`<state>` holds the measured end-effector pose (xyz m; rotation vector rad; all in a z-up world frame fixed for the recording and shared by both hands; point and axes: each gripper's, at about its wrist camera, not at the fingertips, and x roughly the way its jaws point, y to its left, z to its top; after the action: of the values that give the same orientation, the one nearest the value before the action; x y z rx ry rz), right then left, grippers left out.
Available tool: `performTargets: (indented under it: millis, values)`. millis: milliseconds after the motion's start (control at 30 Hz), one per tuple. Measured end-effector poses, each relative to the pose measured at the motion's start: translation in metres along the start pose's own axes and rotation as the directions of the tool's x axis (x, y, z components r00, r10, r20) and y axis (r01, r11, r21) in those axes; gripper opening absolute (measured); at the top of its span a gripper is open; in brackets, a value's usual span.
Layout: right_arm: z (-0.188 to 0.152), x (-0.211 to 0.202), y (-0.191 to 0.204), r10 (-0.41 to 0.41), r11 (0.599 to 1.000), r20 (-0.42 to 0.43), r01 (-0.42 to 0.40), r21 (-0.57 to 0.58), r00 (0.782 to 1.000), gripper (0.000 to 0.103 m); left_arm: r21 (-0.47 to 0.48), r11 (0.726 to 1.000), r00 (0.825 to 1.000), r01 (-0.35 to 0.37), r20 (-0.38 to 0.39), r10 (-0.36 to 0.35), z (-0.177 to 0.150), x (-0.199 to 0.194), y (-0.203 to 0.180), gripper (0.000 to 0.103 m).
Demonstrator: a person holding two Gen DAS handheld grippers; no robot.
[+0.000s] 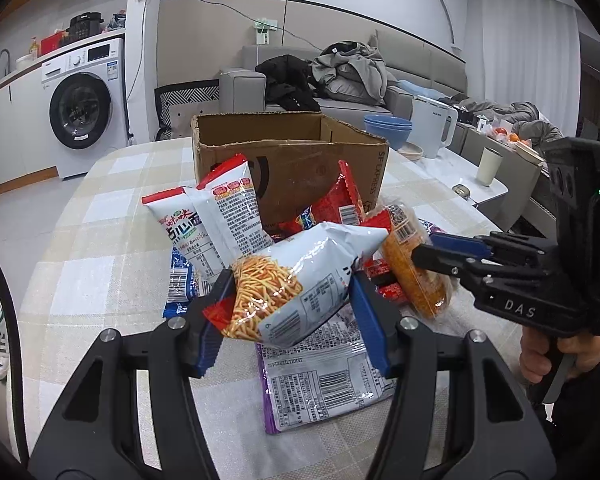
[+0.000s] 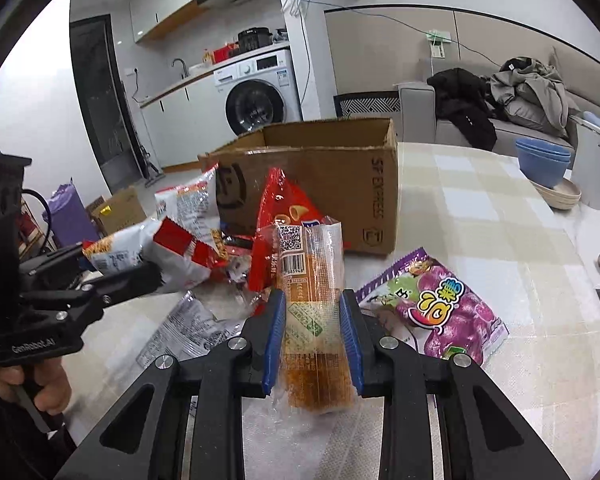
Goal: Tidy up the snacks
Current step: 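Carry the bread loaf with the right gripper over the cardboard box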
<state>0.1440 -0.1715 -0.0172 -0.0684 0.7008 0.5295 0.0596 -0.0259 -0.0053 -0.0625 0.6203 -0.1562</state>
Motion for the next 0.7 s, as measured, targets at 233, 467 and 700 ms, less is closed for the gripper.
performTargets:
  millis: [233,467,700]
  values:
    - [-0.003,0.009,0.002,-0.034,0.999,-0.037,0.033,-0.025,0.999,0.037,0.0,1.0,1.0,0.0,-0.002,0.0,0.002,0.004,0.0,0.055]
    - [-0.006,0.021,0.0,-0.031,0.999,-0.085,0.029,-0.021,0.996,0.044,-0.002,1.0,1.0,0.003,-0.011,-0.003,0.002,0.009,-0.002,0.055]
    - [-0.007,0.023,-0.003,-0.024,1.0,-0.078,0.023,-0.013,0.997,0.039,0.003,1.0,1.0,0.001,-0.011,-0.001,0.002,0.012,-0.004,0.055]
